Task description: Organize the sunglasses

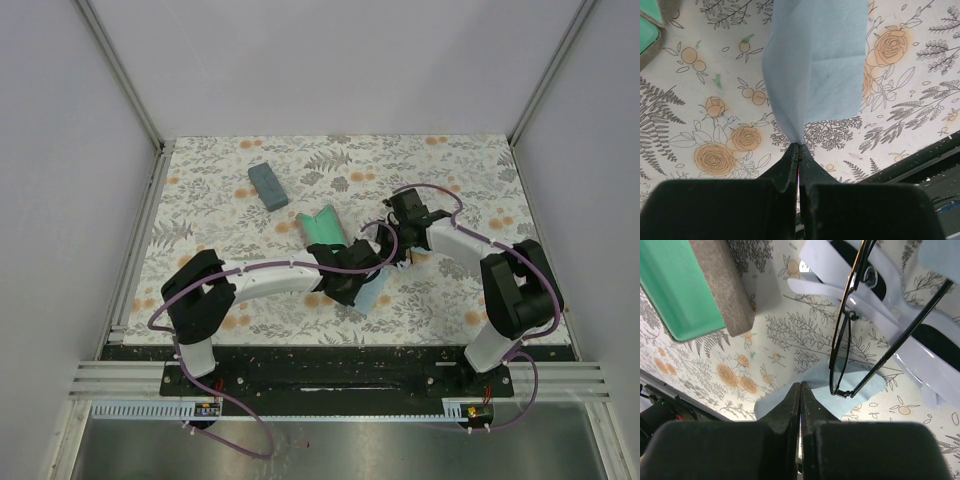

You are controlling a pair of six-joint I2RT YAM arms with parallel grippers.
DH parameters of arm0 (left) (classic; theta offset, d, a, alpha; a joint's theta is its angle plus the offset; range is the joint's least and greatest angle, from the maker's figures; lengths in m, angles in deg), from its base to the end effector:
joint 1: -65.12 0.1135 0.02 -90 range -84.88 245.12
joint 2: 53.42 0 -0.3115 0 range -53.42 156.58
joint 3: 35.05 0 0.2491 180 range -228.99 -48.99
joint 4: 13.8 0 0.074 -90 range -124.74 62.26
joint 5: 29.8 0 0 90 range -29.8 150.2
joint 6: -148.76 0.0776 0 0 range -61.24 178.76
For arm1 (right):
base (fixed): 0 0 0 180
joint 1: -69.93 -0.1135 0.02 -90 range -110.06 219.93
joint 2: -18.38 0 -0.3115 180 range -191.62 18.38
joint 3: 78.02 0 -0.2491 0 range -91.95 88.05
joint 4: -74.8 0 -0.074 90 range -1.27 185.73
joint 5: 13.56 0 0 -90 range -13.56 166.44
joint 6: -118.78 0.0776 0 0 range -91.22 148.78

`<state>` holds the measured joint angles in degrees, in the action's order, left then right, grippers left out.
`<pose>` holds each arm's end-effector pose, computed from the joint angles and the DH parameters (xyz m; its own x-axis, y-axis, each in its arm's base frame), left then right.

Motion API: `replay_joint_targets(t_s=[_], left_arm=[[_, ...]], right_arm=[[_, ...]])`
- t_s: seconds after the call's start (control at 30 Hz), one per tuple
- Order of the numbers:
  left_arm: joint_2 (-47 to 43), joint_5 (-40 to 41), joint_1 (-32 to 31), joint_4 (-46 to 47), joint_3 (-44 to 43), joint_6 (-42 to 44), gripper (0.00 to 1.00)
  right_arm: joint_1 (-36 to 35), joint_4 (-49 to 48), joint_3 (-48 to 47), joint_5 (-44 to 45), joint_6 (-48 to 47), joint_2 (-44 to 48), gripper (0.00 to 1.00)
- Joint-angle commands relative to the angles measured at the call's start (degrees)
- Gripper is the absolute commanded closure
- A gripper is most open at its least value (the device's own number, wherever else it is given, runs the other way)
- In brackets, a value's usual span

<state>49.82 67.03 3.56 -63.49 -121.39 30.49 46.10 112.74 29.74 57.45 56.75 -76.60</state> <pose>0.1937 -0.3383 0.2057 -0.7878 0.4671 -0.4016 0.5421 0.8352 -0.0921 0.3090 0.1641 0.1990 -0.9519 0.0644 -0.2994 -0.0921 0.8723 0.4802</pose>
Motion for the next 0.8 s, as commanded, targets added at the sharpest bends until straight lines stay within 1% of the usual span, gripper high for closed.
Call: replay_joint_targets(t_s=[0.0, 0.17, 0.27, 0.4, 0.5, 0.53, 0.57, 0.67, 0.77], left_arm=[[-1.11, 3.8, -0.23, -1.16, -0.99, -0.03, 1.0], [-2.16, 6.09, 1.61, -3.1, 0.33, 0.58, 1.0], [-4.79, 3.9, 3.28, -3.01, 2.43, 1.29, 1.0], [-10.24, -0.31, 4.69, -3.1, 5.6, 3.74, 1.0], [-13.76, -6.55, 4.69, -3.71, 7.53, 6.99, 1.0], [-14.46, -9.96, 4.61, -4.15, 7.97, 7.52, 1.0], [-15.34, -11.04, 4.61, -4.68, 8.15, 7.88, 1.0], [-17.19, -11.22, 4.43, -6.61, 8.15, 9.02, 1.0], [-17.99, -10.09, 4.34, -8.19, 7.02, 10.78, 1.0]], right_arm=[[0.28, -0.1, 1.7, -3.69, -0.99, 0.67, 1.0], [0.11, -3.79, 5.47, -8.43, 2.08, 2.86, 1.0], [-0.51, -5.29, 7.76, -9.85, 5.25, 5.15, 1.0], [-3.4, -5.82, 11.45, -8.44, 8.94, 10.42, 1.0], [-6.74, -5.99, 15.58, -7.39, 12.8, 14.98, 1.0], [-7.45, -6.08, 16.98, -7.21, 14.03, 17.26, 1.0], [-7.98, -6.25, 18.21, -7.3, 15.0, 18.85, 1.0], [-8.51, -5.99, 20.77, -7.82, 17.38, 23.6, 1.0], [-8.42, -5.2, 21.3, -7.3, 19.13, 26.68, 1.0]])
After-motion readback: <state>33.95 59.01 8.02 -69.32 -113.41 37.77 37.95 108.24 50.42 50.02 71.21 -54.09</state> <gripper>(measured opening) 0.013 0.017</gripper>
